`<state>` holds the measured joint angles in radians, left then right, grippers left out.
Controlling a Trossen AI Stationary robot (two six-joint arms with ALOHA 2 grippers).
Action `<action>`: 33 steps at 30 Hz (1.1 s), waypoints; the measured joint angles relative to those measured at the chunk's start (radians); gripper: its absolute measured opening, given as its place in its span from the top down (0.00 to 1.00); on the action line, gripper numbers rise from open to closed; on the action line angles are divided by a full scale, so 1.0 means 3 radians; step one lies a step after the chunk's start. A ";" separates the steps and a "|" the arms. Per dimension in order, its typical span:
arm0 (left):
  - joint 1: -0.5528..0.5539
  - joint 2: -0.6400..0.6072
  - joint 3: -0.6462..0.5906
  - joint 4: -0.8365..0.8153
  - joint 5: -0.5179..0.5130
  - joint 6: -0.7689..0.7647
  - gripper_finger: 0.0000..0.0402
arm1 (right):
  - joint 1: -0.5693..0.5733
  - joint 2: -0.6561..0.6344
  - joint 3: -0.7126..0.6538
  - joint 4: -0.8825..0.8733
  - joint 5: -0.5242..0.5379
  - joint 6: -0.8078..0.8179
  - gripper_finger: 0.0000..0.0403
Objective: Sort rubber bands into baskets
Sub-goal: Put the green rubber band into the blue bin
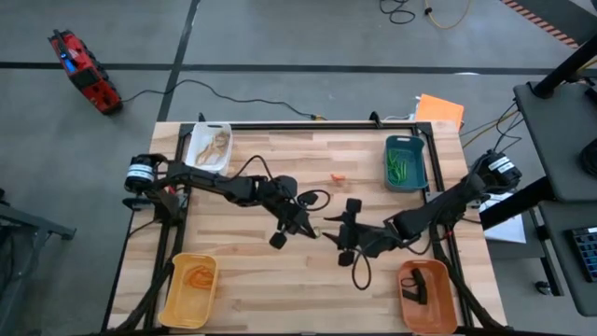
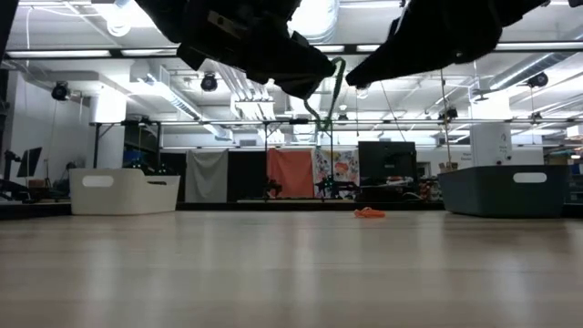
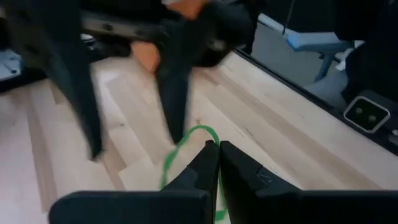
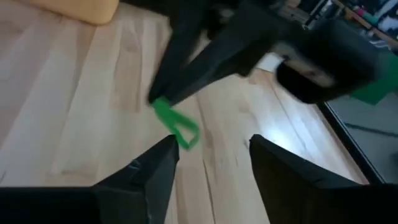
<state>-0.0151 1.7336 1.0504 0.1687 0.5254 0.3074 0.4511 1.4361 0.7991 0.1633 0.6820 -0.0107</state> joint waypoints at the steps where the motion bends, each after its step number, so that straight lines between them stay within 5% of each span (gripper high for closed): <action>1: 0.0000 0.0001 0.0000 0.0034 -0.0003 -0.0029 1.00 | 0.0000 0.0027 0.0001 0.0044 -0.0002 -0.0073 0.52; 11: -0.0013 0.0004 0.0000 0.0112 -0.0051 -0.0133 1.00 | -0.0022 0.0181 0.0000 0.0403 0.0001 -0.0491 0.56; 22: -0.0027 0.0004 0.0000 0.0138 -0.0061 -0.0135 1.00 | -0.0022 0.0173 0.0000 0.0446 -0.0004 -0.0636 0.95; 33: -0.0017 0.0008 0.0000 0.0100 -0.0073 -0.0294 0.88 | -0.0022 0.0151 0.0000 0.0440 -0.0002 -0.0608 0.98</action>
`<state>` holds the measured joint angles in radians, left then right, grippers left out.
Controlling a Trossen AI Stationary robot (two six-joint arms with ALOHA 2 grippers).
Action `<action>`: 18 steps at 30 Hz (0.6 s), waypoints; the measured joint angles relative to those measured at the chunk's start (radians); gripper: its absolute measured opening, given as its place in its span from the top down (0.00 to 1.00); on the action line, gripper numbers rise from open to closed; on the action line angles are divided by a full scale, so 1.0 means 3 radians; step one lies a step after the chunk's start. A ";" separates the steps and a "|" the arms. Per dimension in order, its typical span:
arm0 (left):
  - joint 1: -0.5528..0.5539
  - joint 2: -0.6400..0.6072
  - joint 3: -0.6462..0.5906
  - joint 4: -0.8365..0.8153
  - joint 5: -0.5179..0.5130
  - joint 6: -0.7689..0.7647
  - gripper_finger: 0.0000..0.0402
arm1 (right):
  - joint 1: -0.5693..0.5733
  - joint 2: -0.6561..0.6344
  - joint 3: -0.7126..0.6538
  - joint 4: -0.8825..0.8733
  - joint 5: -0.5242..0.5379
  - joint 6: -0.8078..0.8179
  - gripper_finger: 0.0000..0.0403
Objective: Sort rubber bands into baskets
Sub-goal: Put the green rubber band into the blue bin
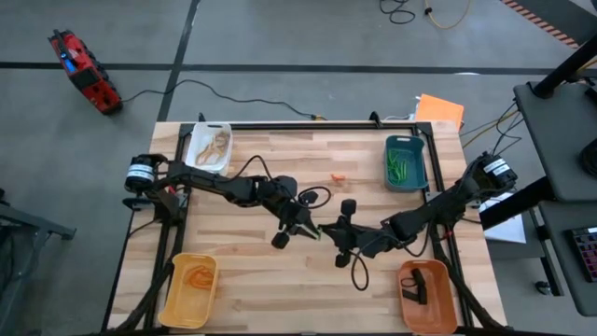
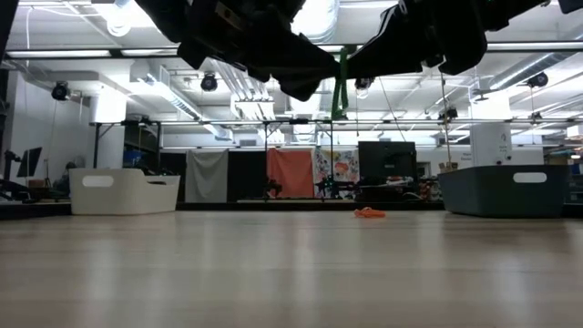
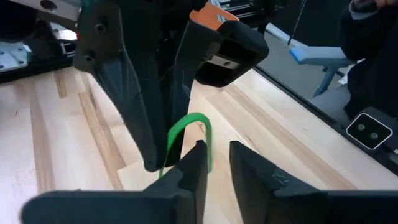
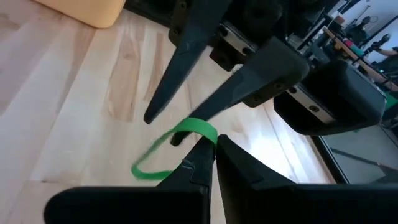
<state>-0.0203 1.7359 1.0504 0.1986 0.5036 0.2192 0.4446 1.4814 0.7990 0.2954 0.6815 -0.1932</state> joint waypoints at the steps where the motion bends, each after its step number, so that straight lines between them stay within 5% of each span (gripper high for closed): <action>1: 0.0007 0.0000 0.0000 -0.0006 -0.0017 0.0001 0.85 | 0.0000 -0.0004 0.0000 -0.0004 0.0003 0.0000 0.98; 11: 0.0244 -0.0200 0.0000 -0.0692 -0.0581 -0.0092 0.75 | -0.0132 -0.0355 0.0001 -0.1068 0.0974 0.0702 0.98; 15: 0.0290 -0.0345 0.0000 -0.0842 -0.0853 -0.0141 0.75 | -0.0487 -0.0624 0.0177 -0.1961 0.0945 0.1433 0.98; 18: 0.0283 -0.0459 0.0000 -0.0775 -0.1079 -0.0189 0.76 | -0.0921 -0.0743 0.0391 -0.2730 0.0475 0.1945 0.98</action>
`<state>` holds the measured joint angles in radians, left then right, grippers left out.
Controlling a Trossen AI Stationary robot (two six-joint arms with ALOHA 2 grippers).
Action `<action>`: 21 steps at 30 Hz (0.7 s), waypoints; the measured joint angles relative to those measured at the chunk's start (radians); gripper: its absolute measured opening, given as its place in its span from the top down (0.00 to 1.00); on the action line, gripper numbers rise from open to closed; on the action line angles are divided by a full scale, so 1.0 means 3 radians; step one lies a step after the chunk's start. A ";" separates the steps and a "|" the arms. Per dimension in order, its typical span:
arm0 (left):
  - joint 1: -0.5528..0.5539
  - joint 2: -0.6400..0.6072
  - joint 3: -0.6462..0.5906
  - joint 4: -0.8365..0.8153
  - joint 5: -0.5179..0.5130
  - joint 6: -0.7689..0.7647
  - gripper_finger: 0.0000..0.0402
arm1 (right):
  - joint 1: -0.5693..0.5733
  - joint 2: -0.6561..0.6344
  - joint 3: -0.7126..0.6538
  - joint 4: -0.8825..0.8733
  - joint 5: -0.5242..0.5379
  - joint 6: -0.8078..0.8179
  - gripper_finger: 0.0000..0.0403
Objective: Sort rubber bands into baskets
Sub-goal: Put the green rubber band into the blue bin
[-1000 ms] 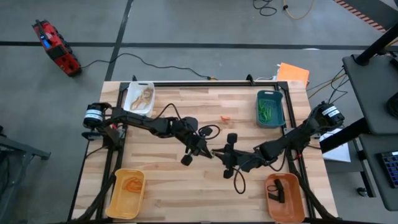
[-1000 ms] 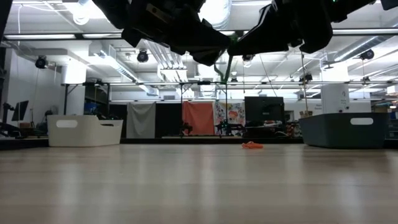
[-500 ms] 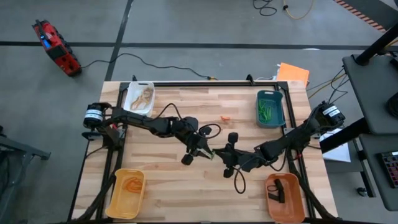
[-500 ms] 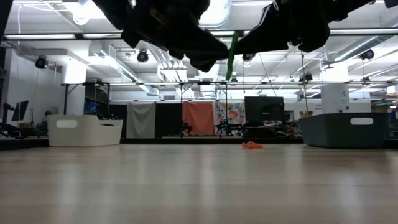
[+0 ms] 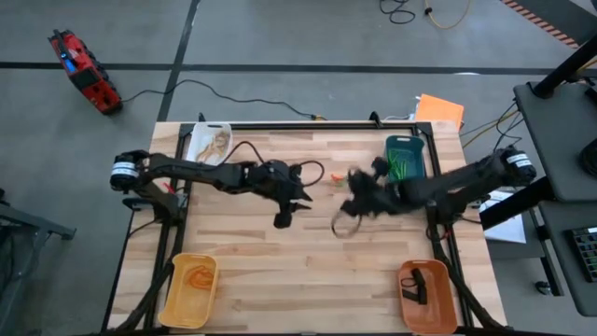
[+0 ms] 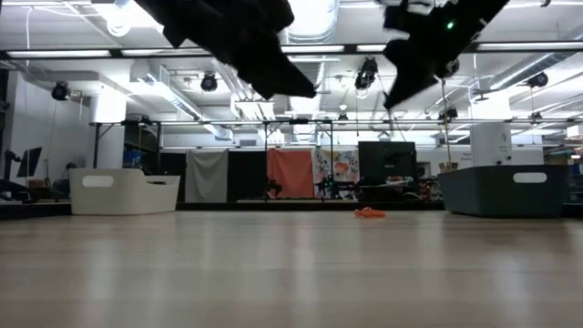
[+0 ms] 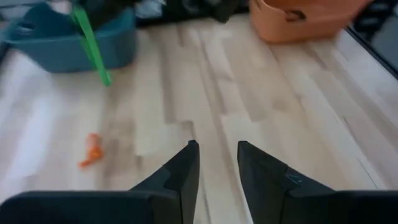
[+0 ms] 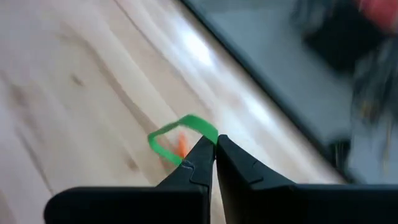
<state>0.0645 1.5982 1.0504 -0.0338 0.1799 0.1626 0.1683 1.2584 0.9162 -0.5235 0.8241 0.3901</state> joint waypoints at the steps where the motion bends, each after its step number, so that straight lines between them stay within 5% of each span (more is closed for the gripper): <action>1: -0.0010 -0.0034 0.0000 0.0015 -0.0074 -0.0034 0.77 | -0.0159 -0.0008 0.0068 -0.0235 -0.0177 0.0156 0.98; 5: -0.0060 -0.0146 0.0000 0.0016 -0.0281 -0.0160 0.79 | -0.0851 0.0041 0.0344 -0.1338 -0.0643 0.0772 0.98; 11: -0.0128 -0.0262 -0.0005 0.0002 -0.0428 -0.0210 0.81 | -0.1869 0.0224 0.0503 -0.2943 -0.0719 0.1820 0.98; 21: -0.0127 -0.0273 -0.0017 -0.0025 -0.0432 -0.0225 0.81 | -0.2590 0.0287 0.0151 -0.2652 -0.0742 0.1232 0.95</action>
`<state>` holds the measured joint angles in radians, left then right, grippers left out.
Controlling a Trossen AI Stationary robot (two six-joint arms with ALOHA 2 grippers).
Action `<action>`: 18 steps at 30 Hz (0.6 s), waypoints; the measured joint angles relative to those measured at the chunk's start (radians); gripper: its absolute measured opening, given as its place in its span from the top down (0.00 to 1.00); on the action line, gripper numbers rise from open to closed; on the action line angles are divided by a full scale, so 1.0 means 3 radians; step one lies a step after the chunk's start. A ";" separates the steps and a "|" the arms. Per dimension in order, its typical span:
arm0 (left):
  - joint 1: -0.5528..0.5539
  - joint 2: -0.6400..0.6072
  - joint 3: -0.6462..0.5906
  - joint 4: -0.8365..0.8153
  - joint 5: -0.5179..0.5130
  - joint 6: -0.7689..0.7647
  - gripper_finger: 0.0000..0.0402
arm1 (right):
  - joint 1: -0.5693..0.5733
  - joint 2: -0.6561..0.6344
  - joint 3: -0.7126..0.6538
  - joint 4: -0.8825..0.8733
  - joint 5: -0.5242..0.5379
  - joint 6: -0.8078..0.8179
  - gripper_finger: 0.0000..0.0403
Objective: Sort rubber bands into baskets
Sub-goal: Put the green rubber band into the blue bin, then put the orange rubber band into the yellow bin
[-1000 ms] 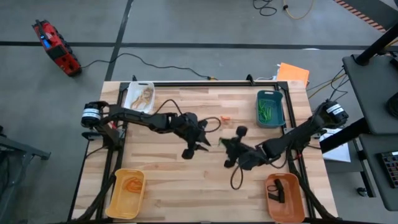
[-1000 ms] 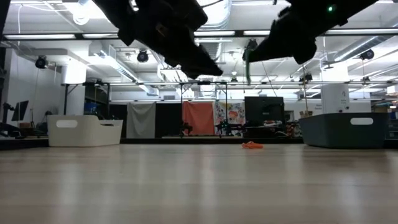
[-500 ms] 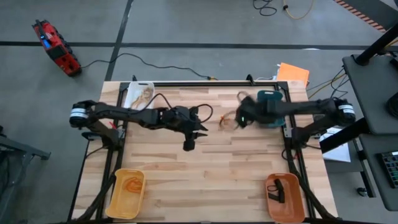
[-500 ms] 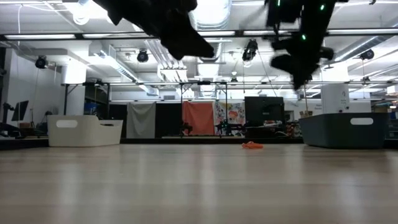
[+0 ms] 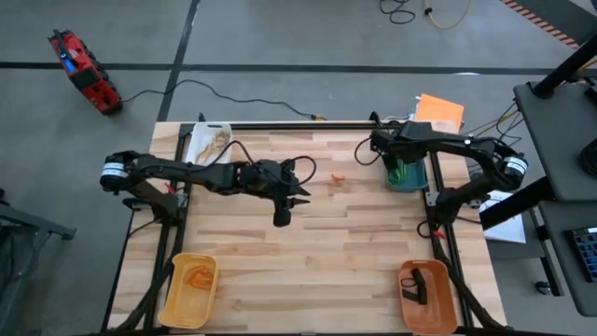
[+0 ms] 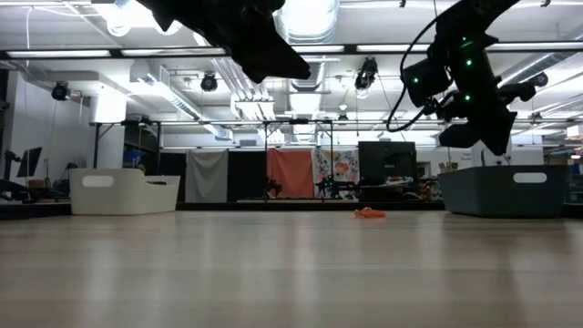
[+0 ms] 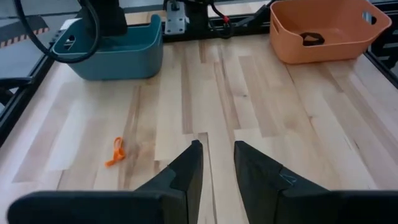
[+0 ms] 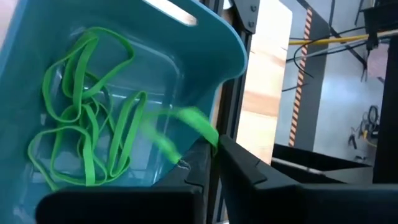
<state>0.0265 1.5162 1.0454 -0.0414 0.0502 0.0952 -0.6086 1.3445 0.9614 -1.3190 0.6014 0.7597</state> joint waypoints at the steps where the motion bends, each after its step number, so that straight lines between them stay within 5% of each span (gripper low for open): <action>1: 0.0000 0.0000 -0.0002 -0.0007 0.0000 0.0000 0.81 | 0.0000 0.0000 -0.0003 0.0021 0.0000 -0.0031 0.94; 14: -0.0006 -0.0095 -0.0004 -0.0463 -0.0133 -0.0144 0.81 | 0.0006 -0.0016 -0.0005 0.0118 -0.0004 -0.0045 0.57; 18: -0.0100 -0.0299 -0.0147 -0.0455 -0.0170 -0.0188 0.81 | 0.0146 -0.0070 -0.0006 0.0549 -0.0311 -0.0099 0.51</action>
<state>-0.0033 1.4263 1.0012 -0.1778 -0.0009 0.0387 -0.5649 1.3234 0.9597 -1.1542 0.5081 0.7299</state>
